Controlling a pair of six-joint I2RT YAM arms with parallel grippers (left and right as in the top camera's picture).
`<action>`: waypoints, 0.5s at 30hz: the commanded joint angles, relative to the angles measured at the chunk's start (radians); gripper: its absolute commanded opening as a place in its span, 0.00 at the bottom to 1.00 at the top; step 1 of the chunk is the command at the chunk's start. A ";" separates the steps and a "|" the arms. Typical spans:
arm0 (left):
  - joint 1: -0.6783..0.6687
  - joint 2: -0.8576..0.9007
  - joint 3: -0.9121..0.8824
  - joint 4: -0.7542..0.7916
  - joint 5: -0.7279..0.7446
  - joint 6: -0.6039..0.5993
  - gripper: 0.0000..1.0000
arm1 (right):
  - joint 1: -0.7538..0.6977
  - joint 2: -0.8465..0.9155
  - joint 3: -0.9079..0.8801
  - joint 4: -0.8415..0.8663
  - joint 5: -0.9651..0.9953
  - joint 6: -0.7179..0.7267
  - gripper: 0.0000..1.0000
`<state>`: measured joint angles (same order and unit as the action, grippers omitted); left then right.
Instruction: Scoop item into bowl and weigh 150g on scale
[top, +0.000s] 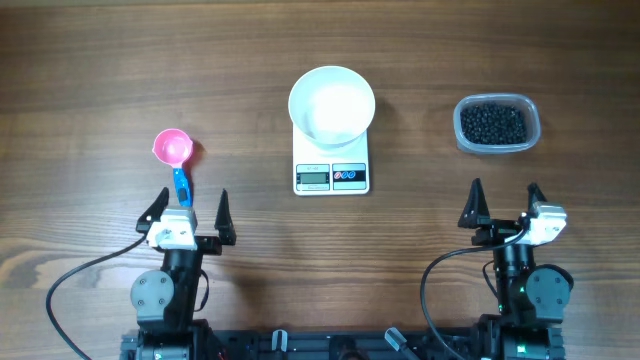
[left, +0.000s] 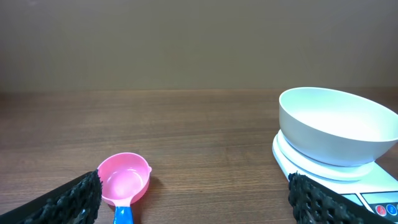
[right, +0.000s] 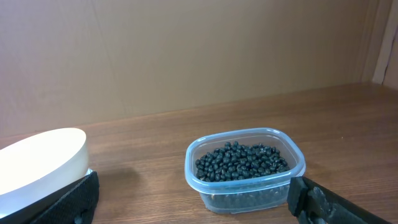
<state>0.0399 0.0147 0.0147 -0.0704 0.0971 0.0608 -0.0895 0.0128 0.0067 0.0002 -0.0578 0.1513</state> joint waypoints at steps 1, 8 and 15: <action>0.004 -0.008 -0.009 -0.001 -0.013 -0.017 1.00 | 0.004 -0.005 -0.002 0.003 0.013 -0.018 1.00; 0.004 -0.008 -0.009 0.000 -0.013 -0.017 1.00 | 0.004 -0.005 -0.002 0.002 0.013 -0.018 1.00; 0.004 -0.008 -0.009 -0.001 -0.013 -0.017 1.00 | 0.004 -0.005 -0.002 0.003 0.013 -0.018 1.00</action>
<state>0.0399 0.0147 0.0147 -0.0704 0.0975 0.0608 -0.0895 0.0128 0.0067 0.0002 -0.0578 0.1513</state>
